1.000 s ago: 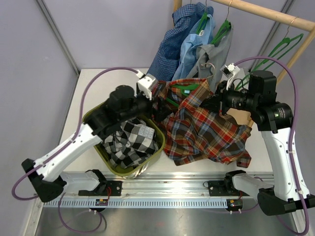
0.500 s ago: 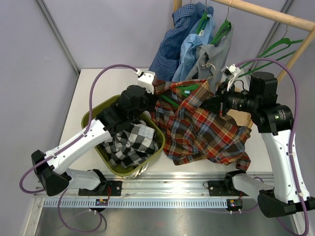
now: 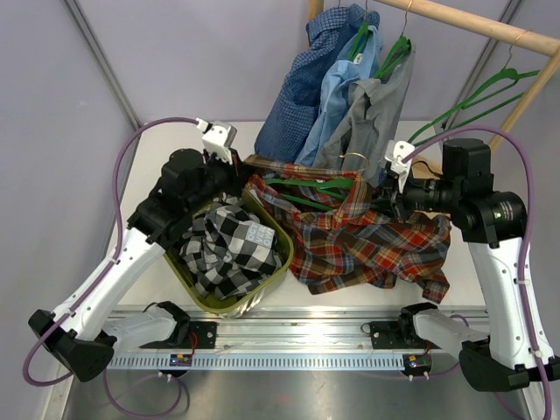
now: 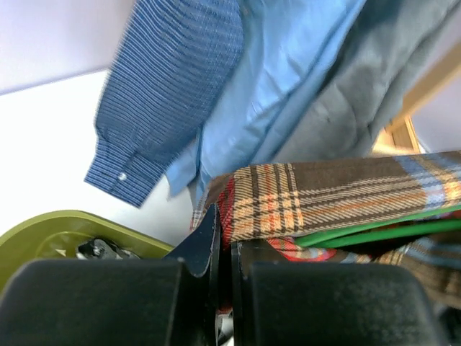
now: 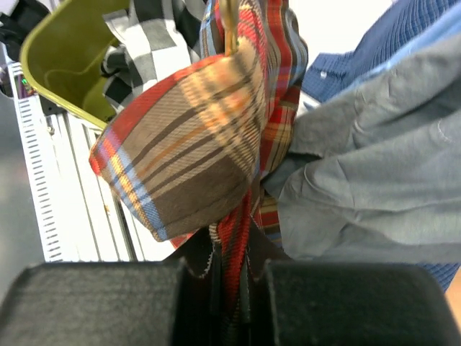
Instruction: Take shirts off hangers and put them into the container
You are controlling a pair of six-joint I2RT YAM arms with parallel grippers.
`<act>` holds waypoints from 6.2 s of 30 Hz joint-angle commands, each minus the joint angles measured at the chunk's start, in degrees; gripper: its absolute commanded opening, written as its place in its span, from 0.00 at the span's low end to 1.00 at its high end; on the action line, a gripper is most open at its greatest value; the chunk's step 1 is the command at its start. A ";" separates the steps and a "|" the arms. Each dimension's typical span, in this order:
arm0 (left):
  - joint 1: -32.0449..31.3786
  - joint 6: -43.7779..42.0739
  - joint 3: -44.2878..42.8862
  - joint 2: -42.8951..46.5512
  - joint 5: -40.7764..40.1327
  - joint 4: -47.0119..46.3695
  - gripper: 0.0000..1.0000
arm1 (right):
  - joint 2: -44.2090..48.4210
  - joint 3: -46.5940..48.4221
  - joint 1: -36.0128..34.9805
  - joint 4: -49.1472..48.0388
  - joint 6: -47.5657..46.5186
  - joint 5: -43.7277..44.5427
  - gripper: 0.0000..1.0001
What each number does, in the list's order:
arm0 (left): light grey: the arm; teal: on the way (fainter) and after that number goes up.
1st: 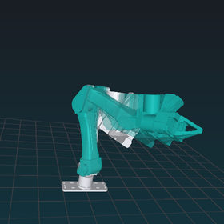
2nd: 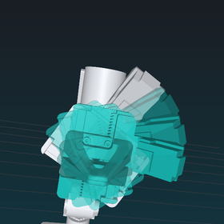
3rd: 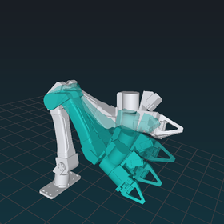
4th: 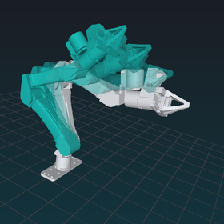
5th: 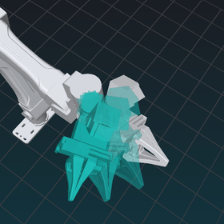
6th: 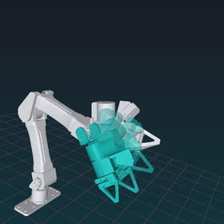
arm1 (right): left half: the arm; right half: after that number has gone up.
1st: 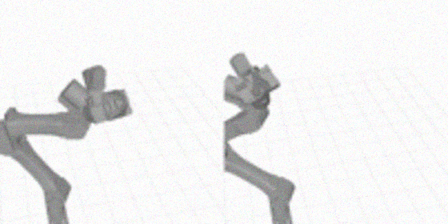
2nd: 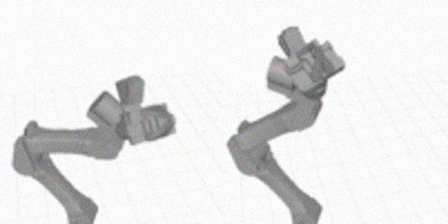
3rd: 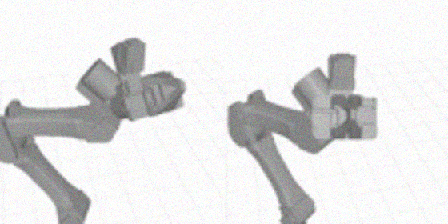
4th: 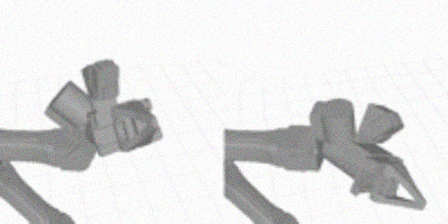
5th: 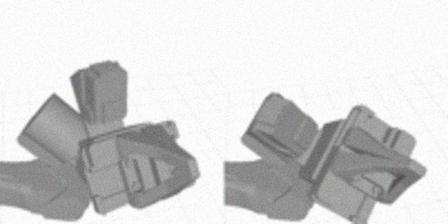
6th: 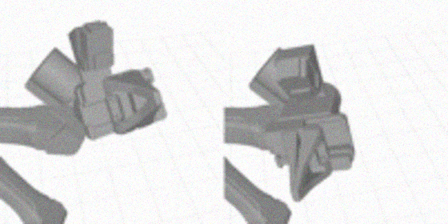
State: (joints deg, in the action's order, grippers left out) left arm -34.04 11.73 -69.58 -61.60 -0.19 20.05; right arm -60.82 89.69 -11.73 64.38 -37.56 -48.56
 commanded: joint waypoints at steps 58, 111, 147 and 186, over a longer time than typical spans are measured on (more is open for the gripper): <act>17.17 -3.90 8.76 -5.11 22.93 6.06 0.00 | 16.87 -10.85 1.00 -51.99 28.23 18.86 0.00; -13.95 -45.91 -17.43 -13.11 26.03 19.23 0.00 | 0.96 -0.83 -0.67 6.91 -22.57 -9.73 0.16; 0.03 -0.92 0.41 7.99 37.36 0.25 0.00 | 2.20 -14.10 -12.61 -39.59 62.87 15.41 0.78; 0.12 -35.28 -7.49 27.59 21.11 29.41 0.00 | 8.87 -4.69 -0.84 -20.63 22.36 21.93 0.00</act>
State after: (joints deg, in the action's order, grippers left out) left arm -34.11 -21.30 -72.29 -34.11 24.73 49.87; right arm -51.72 87.37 -12.95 38.92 -8.73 -25.02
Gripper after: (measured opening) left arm 0.037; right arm 0.011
